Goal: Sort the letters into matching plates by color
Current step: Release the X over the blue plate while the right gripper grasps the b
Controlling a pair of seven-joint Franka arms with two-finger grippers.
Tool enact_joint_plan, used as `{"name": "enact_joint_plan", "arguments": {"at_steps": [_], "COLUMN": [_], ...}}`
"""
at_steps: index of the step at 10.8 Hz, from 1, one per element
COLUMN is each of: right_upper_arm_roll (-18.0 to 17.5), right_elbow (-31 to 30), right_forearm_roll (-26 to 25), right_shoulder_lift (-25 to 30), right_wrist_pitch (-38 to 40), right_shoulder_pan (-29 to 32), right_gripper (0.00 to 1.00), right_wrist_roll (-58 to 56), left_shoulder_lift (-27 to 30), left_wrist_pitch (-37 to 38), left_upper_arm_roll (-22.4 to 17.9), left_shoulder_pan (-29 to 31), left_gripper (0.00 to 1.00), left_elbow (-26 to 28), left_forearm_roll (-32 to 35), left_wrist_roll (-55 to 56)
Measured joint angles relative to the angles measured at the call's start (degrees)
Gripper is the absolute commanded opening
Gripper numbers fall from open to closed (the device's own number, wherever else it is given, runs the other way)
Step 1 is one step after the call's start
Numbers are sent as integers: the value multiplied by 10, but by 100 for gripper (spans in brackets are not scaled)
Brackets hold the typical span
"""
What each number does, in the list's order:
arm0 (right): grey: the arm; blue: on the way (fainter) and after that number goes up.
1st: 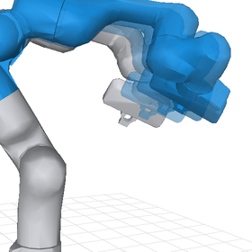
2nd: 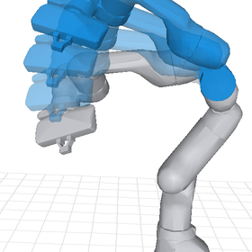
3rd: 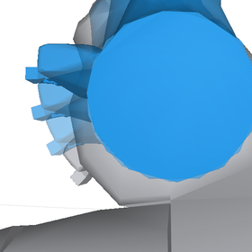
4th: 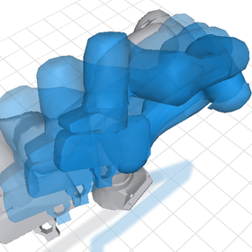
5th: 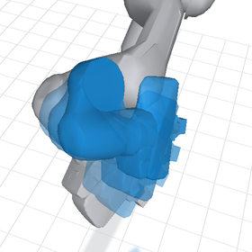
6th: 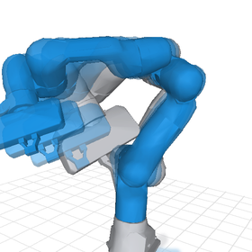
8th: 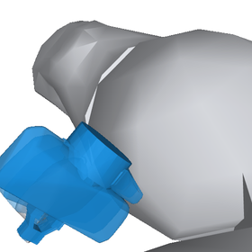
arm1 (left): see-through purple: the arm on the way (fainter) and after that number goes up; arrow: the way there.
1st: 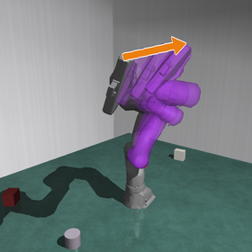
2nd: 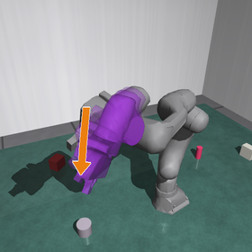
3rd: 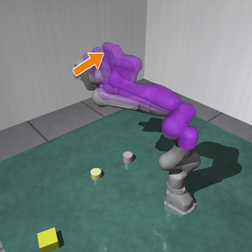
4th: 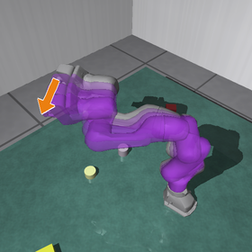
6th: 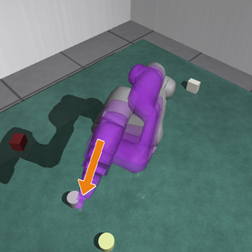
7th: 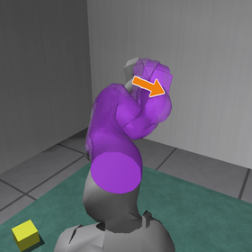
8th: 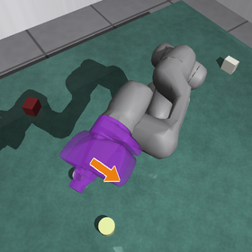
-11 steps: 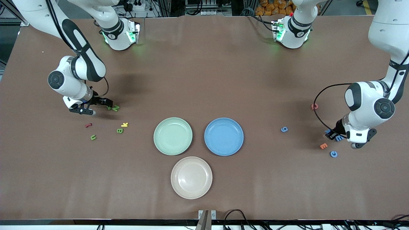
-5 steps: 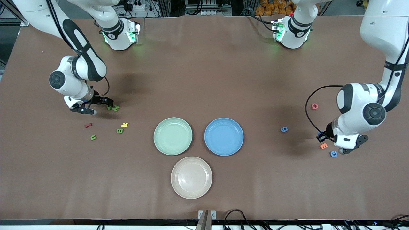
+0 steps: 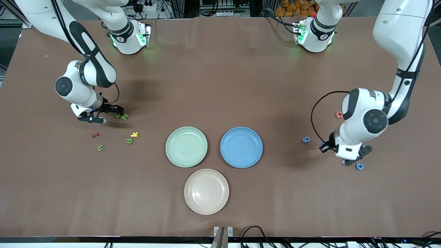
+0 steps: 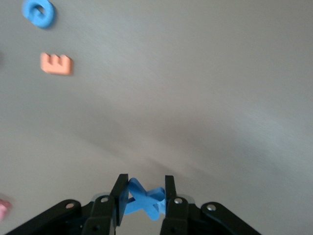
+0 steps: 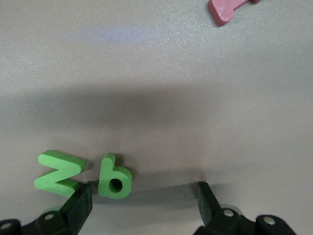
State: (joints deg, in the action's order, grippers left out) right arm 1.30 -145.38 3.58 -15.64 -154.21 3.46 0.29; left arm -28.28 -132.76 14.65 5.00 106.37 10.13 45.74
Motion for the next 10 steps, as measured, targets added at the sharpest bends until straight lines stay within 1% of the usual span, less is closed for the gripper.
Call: {"name": "enact_joint_plan", "arguments": {"at_steps": [1,2,5,8,10], "right_upper_arm_roll": [0,0,0,0,0], "right_elbow": [0,0,0,0,0], "right_forearm_roll": [0,0,0,0,0], "right_shoulder_lift": [0,3,5,5,5], "right_wrist_pitch": [-1,-2,-2,-3,-5], "right_shoulder_pan": [0,0,0,-1,-1], "right_gripper": [62,59,58,62,62], "right_wrist_roll": [-1,-2,-3,-4,-4], "left_shoulder_lift": [0,0,-1,-8,-13], "left_wrist_pitch": [1,2,2,2,2], "left_upper_arm_roll": [8,11,15,17,17], "left_shoulder_pan": [-15,-35,-98,-156,-186], "left_gripper": [0,0,0,0,0], "left_elbow": [-2,-4,-6,-15,-24], "left_forearm_roll": [0,0,0,-4,-7], "left_wrist_roll": [33,67,153,213,246]}}
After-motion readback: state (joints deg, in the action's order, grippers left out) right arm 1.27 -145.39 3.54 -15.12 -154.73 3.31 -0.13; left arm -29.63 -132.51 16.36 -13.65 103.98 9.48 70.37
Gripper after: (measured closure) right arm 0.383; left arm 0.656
